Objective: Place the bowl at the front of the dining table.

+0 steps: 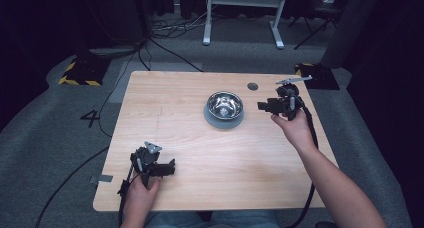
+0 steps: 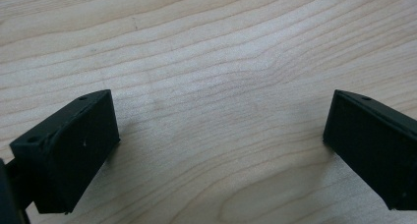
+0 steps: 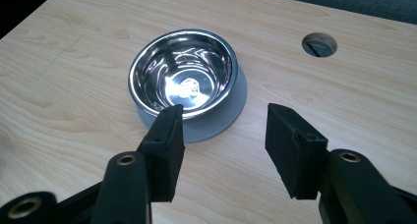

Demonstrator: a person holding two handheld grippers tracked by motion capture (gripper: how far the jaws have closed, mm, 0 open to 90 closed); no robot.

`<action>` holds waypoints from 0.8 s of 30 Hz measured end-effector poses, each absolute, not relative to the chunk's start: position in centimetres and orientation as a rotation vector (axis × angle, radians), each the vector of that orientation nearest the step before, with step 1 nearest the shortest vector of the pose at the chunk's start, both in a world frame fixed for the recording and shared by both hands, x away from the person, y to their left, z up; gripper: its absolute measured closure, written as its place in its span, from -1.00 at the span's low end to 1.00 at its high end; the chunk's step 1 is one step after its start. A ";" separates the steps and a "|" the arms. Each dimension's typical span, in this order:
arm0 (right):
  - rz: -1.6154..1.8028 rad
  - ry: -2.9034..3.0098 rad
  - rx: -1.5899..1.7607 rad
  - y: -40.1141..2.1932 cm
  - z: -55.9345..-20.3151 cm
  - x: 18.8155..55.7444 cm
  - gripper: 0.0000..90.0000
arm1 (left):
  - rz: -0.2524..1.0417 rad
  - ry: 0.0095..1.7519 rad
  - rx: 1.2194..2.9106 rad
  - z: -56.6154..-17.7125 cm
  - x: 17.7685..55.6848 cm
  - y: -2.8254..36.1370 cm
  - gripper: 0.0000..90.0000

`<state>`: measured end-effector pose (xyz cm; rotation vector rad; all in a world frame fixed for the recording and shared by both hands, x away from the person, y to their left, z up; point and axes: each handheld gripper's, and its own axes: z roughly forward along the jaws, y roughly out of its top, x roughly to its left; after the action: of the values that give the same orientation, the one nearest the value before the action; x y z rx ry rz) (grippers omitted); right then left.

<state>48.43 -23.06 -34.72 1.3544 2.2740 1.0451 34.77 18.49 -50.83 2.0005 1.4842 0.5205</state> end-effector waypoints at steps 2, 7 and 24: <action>1.051 2.272 1.360 -23.6 -34.7 47.9 0.06 | 0.517 1.484 1.997 -50.8 34.8 18.5 -0.99; 1.073 2.281 1.368 -25.1 -34.8 46.6 0.00 | 0.516 1.483 1.998 -50.8 34.8 18.5 -0.99; 1.098 2.330 1.351 -29.7 -37.1 42.6 -0.38 | 0.515 1.473 2.007 -50.8 34.8 18.6 -0.99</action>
<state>42.55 -29.66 -37.06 1.3506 2.3304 1.0984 34.80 18.56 -50.83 2.0072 1.4735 0.5150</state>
